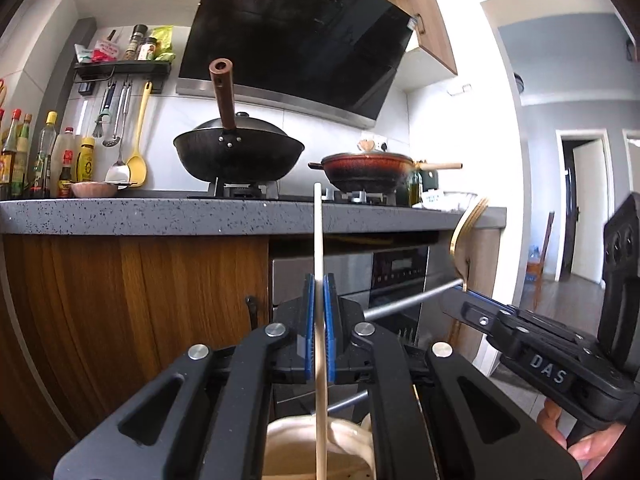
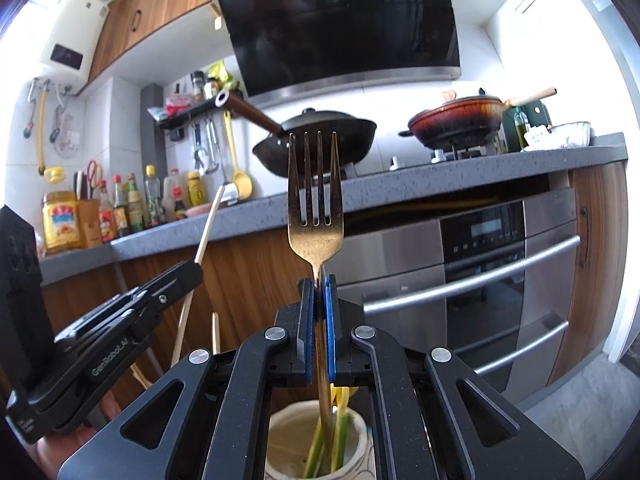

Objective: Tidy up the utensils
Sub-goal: 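Lift the chopstick with left tool while right tool carries the gold fork over the short pot, then open left tool over the tall pot while right tool releases the gold fork into short pot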

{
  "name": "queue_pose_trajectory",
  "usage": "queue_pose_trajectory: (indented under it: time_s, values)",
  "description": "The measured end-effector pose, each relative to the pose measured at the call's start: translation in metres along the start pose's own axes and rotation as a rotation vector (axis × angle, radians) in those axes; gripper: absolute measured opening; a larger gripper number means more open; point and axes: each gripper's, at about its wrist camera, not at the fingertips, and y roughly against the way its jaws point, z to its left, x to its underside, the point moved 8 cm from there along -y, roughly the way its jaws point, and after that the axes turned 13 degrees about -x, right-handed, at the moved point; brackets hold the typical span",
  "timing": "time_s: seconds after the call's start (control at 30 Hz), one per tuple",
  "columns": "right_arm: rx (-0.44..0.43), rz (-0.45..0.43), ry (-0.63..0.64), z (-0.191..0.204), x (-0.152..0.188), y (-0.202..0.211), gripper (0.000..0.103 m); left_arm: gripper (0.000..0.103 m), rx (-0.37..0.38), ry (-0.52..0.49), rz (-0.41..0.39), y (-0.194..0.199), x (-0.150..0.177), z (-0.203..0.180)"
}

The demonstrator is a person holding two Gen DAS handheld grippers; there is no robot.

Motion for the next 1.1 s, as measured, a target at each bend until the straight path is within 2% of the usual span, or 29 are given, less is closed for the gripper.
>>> queue_pose_trajectory:
  time_s: [0.1, 0.3, 0.4, 0.6, 0.9, 1.0, 1.1]
  values:
    - [-0.002, 0.027, 0.010, 0.002, 0.008, -0.001, 0.006, 0.005, 0.012, -0.010, -0.002, 0.009, 0.002, 0.001]
    - [-0.014, 0.083, 0.020, 0.005, 0.021, 0.005, 0.006, 0.004, 0.057, 0.011, 0.067, 0.030, 0.013, 0.008]
    - [-0.012, 0.106, 0.016, 0.004, 0.028, 0.010, 0.006, 0.005, 0.056, -0.015, 0.114, 0.035, 0.023, 0.009]
    - [0.007, 0.151, -0.026, -0.006, 0.040, 0.011, 0.006, 0.004, 0.056, 0.031, 0.230, 0.037, 0.041, 0.024]
    - [0.025, 0.187, -0.045, -0.013, 0.052, 0.008, 0.006, 0.005, 0.062, 0.024, 0.290, 0.044, 0.058, 0.026]
    - [0.029, 0.187, -0.048, -0.015, 0.053, 0.008, 0.006, 0.009, 0.063, 0.018, 0.297, 0.045, 0.061, 0.026]
    - [0.036, 0.184, -0.050, -0.017, 0.053, 0.008, 0.006, 0.026, 0.058, 0.018, 0.293, 0.045, 0.062, 0.026]
